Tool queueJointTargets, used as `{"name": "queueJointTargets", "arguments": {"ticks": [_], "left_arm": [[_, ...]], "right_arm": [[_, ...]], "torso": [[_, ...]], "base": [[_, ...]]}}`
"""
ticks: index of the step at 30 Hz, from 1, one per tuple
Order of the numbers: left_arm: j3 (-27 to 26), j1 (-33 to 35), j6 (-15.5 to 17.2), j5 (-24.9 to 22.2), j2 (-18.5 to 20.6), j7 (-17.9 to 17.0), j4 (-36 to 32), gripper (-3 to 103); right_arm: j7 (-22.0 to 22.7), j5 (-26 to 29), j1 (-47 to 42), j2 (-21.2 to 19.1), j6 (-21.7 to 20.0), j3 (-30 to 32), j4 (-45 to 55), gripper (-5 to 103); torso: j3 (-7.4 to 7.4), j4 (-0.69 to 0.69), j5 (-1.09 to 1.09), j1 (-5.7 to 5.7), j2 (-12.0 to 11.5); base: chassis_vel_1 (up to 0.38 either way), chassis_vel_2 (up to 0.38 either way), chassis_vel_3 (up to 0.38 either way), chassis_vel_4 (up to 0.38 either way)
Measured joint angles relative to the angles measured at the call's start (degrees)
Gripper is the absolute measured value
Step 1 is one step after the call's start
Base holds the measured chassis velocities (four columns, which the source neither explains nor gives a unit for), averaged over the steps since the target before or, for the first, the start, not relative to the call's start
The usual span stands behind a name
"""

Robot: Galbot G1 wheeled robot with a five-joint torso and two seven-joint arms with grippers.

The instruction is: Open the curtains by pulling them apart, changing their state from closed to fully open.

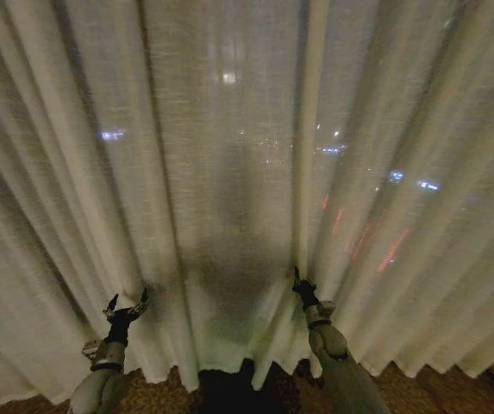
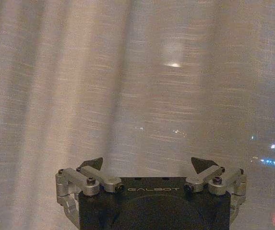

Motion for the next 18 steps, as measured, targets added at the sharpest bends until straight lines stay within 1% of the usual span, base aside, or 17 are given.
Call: {"name": "queueJointTargets", "arguments": {"ticks": [11, 14, 15, 18], "left_arm": [[0.0, 0.0, 0.0, 0.0, 0.0, 0.0, 0.0, 100], [0.0, 0.0, 0.0, 0.0, 0.0, 0.0, 0.0, 100], [0.0, 0.0, 0.0, 0.0, 0.0, 0.0, 0.0, 100], [0.0, 0.0, 0.0, 0.0, 0.0, 0.0, 0.0, 100]], "right_arm": [[-0.1, 0.4, -0.2, -0.5, 0.0, 0.2, 0.4, 0], [-0.1, 0.5, -0.4, -0.5, 0.0, 0.4, 0.6, 0], [-0.1, 0.5, -0.5, -0.6, 0.0, 0.4, 0.7, 0], [-0.1, 0.6, -0.7, -0.7, 0.0, 0.5, 1.0, 0]], "torso": [[0.00, 0.00, 0.00, 0.00, 0.0], [0.00, 0.00, 0.03, 0.00, 0.0], [0.00, 0.00, 0.00, 0.00, 0.0], [0.00, 0.00, 0.00, 0.00, 0.0]], "base": [[-0.357, -0.356, 0.353, 0.359], [-0.344, -0.353, 0.323, 0.357], [-0.372, -0.364, 0.363, 0.367], [-0.360, -0.359, 0.363, 0.358]]}}
